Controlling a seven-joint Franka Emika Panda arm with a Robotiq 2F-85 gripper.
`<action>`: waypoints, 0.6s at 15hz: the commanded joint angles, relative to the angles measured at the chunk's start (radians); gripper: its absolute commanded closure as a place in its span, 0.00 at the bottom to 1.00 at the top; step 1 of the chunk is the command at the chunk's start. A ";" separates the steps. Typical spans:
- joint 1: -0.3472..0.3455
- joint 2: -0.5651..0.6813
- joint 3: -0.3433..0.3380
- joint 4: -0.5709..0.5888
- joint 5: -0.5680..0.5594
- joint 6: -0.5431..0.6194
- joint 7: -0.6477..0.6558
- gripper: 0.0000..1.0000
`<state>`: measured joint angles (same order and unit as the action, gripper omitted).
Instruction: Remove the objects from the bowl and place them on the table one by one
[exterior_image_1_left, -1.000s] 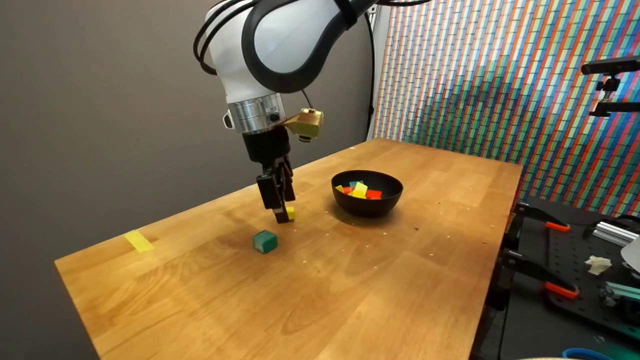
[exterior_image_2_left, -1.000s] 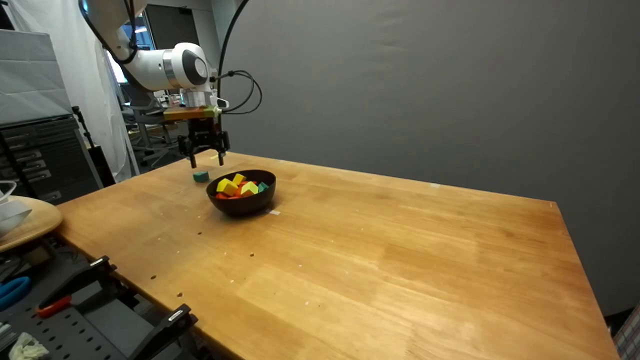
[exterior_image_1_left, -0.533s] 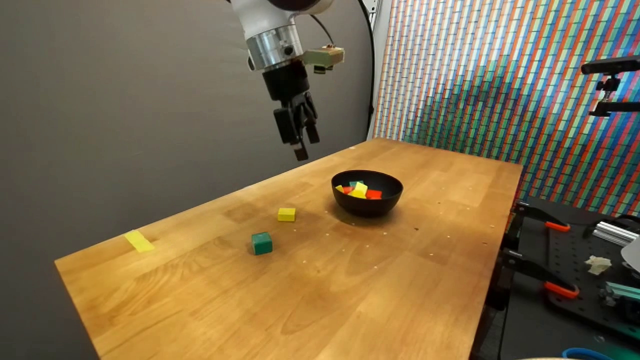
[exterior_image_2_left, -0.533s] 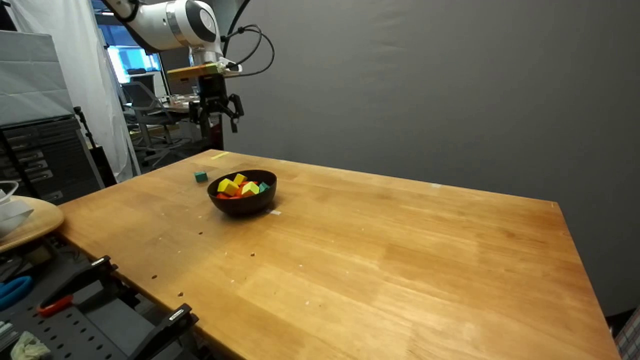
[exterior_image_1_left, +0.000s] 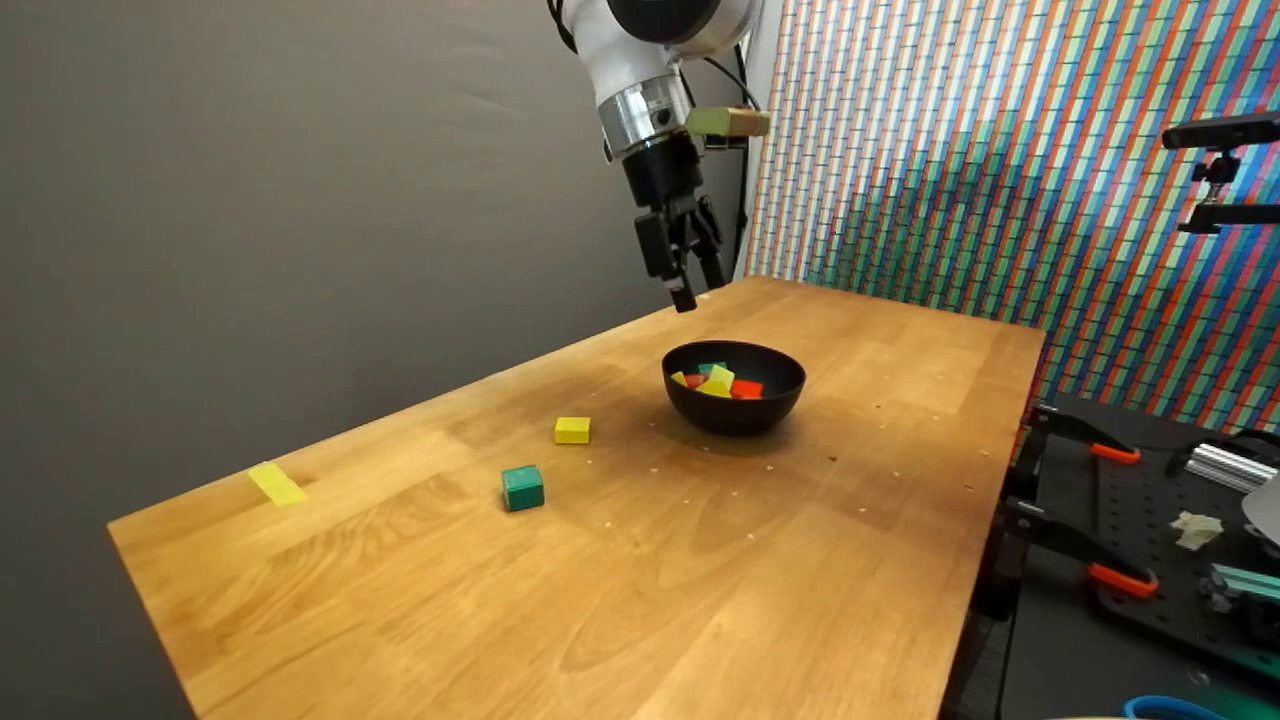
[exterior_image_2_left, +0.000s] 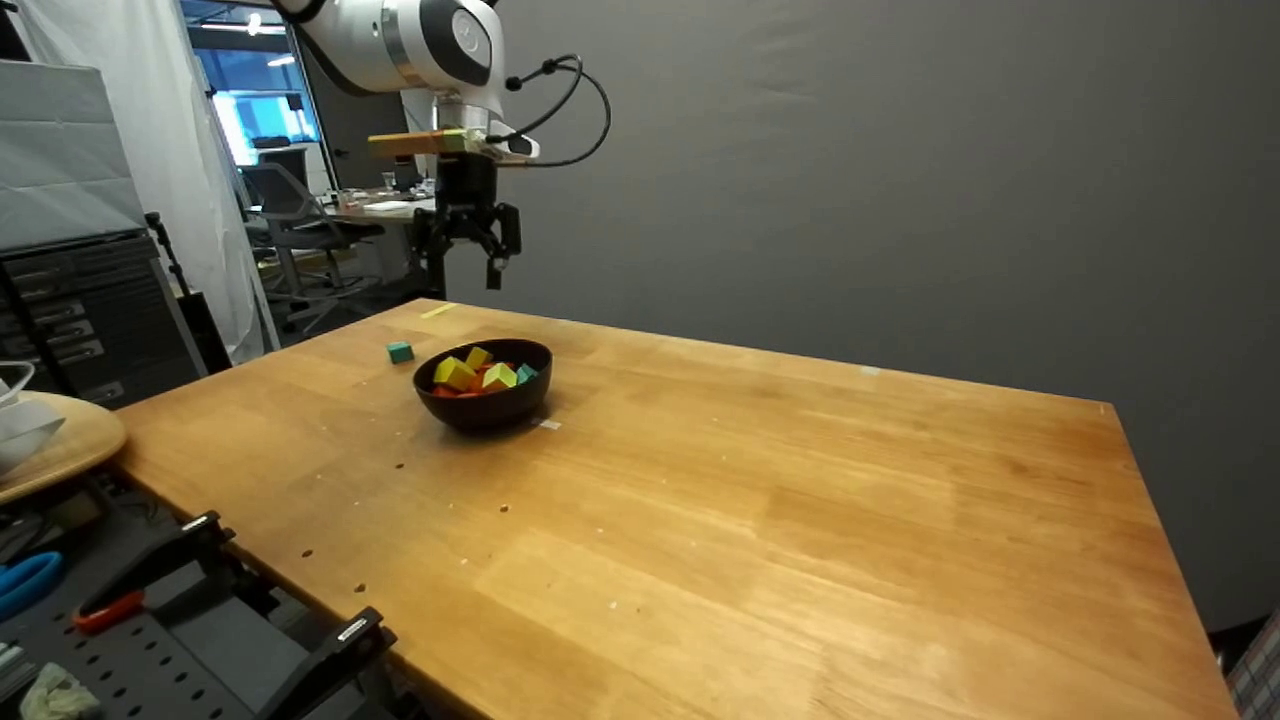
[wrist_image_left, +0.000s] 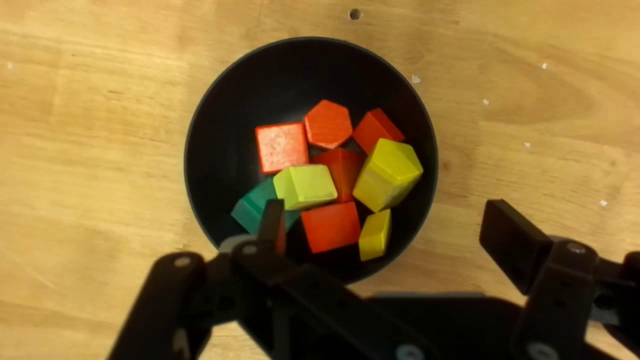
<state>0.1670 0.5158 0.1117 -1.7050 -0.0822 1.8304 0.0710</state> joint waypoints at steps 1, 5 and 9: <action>0.006 0.004 -0.007 0.003 0.003 -0.002 -0.002 0.00; 0.010 -0.023 -0.015 -0.061 0.011 0.083 0.051 0.00; -0.019 -0.119 -0.013 -0.301 0.092 0.407 0.113 0.00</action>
<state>0.1642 0.5087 0.1045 -1.8105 -0.0447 2.0432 0.1439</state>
